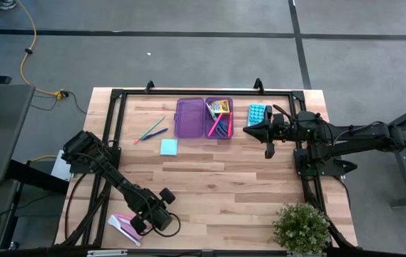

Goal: Pack school essentials
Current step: Put the pink eraser into the purple supply box

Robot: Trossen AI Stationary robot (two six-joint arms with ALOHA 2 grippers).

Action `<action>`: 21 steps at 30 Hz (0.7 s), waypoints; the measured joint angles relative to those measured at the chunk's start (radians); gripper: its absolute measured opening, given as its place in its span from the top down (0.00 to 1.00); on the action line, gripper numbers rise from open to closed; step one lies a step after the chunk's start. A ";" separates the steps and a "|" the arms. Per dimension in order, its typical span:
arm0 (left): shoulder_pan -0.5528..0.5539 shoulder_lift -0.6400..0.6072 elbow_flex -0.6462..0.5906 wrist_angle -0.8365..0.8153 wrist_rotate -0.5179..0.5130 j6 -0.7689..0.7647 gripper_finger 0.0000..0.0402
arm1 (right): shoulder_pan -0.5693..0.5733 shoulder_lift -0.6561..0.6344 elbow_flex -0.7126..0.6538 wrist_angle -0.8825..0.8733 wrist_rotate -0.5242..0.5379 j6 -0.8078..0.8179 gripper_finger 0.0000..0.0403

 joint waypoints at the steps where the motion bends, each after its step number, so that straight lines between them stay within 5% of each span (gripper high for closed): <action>1: 0.000 0.000 0.000 0.000 -0.001 0.000 0.84 | 0.000 0.000 0.000 0.000 0.000 0.000 1.00; 21: 0.074 -0.124 -0.002 -0.068 -0.003 -0.080 0.82 | 0.000 0.000 0.000 -0.001 0.000 -0.001 1.00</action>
